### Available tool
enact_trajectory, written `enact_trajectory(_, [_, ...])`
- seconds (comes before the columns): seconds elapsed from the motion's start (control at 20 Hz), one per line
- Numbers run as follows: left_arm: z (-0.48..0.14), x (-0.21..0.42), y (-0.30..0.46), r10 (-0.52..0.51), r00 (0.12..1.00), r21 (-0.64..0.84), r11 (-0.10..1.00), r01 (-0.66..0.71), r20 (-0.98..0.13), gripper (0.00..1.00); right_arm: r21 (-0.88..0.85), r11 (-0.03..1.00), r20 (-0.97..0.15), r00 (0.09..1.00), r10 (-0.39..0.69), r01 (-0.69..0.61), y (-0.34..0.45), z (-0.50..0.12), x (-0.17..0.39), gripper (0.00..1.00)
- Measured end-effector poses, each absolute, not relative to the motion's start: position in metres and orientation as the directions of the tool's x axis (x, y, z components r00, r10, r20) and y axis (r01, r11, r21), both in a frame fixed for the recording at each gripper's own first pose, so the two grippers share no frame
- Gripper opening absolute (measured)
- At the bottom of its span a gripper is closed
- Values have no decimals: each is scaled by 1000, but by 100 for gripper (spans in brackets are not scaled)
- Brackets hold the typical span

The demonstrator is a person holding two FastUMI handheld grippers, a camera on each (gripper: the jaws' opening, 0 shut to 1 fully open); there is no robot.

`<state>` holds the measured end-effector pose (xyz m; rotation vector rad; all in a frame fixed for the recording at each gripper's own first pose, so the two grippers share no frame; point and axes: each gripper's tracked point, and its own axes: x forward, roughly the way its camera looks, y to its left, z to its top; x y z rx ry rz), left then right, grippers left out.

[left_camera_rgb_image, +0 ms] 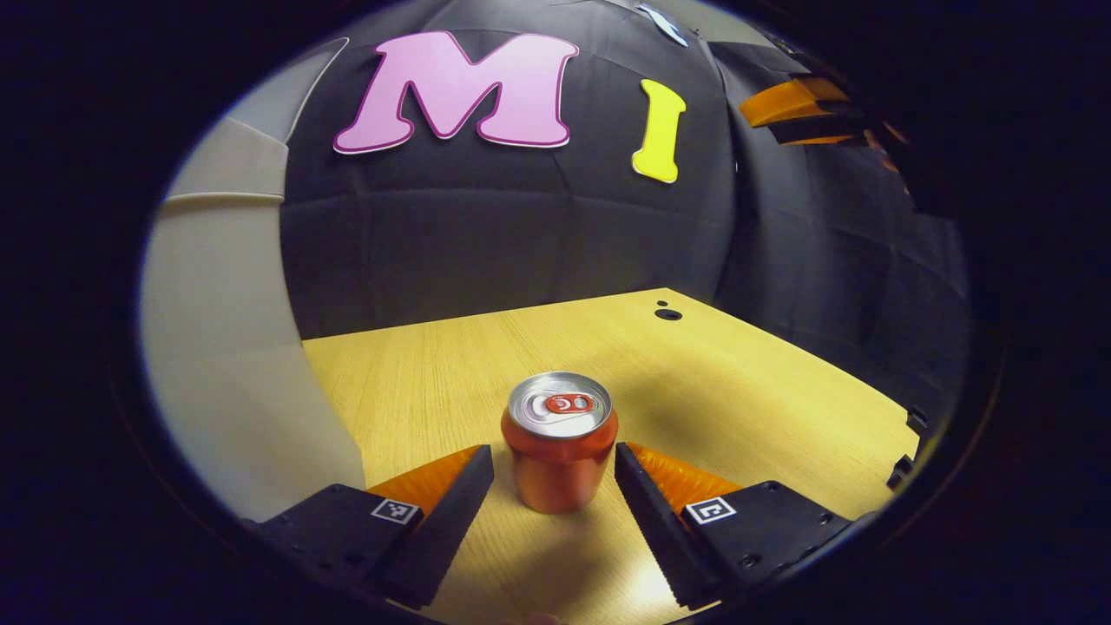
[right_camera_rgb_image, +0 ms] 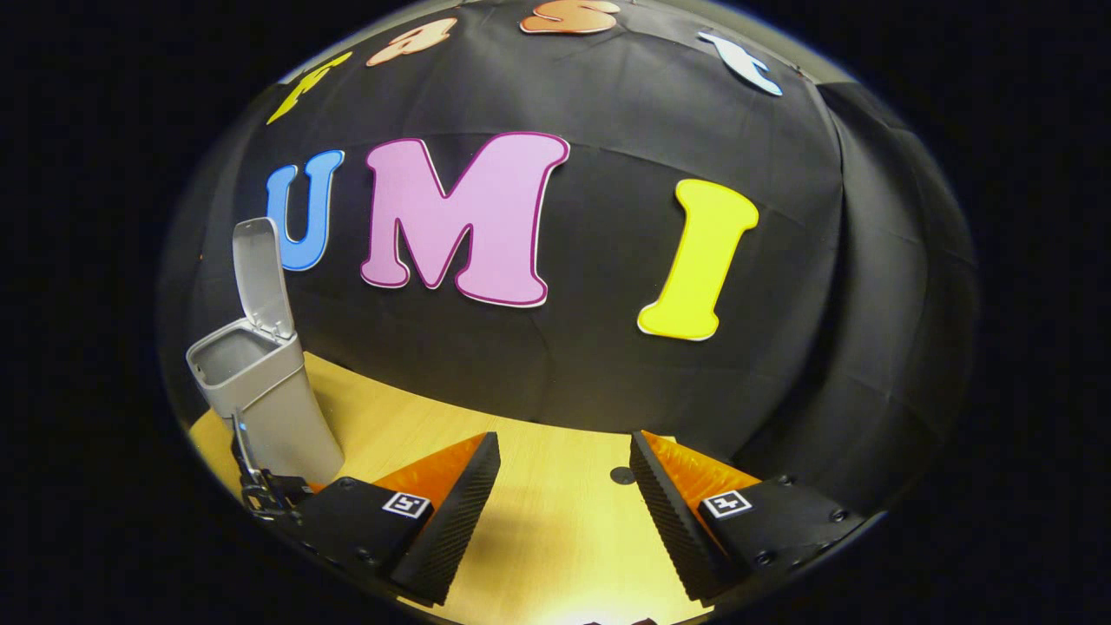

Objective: Press the lid of the desktop garbage bin to open it, pick up the crumpled paper on the desktop and throw it into the bin, then pick up the pop can on the desktop and drop it into the bin, and finally close the garbage bin lid.

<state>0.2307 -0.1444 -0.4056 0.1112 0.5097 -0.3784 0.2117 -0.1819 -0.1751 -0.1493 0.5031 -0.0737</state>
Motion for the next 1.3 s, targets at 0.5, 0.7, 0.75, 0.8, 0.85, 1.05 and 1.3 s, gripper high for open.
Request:
enact_trajectory(0.5, [-419,257,-154,-283,802,42,933,357,-527,95,-152,988,-511,853,-103,29,-192,-195,202,97])
enact_trajectory(0.7, [-387,259,-158,-265,819,53,940,337,-510,88,-169,985,-510,853,-106,22,-190,-194,200,97])
enact_trajectory(0.75, [-375,259,-161,-266,825,47,942,333,-499,88,-178,984,-509,854,-113,24,-190,-192,198,97])
enact_trajectory(0.8, [-357,260,-164,-268,834,41,944,327,-482,88,-177,984,-507,855,-112,24,-189,-190,197,97])
enact_trajectory(0.85, [-340,260,-165,-266,844,44,946,322,-466,88,-163,986,-506,856,-105,24,-185,-188,196,97])
enact_trajectory(1.05, [-264,266,-174,-259,882,110,939,325,-395,88,-122,992,-505,858,-91,33,-174,-178,196,97])
enact_trajectory(1.3, [-169,265,-174,-281,916,141,933,331,-288,87,-81,995,-467,880,-90,59,-165,-147,207,97])
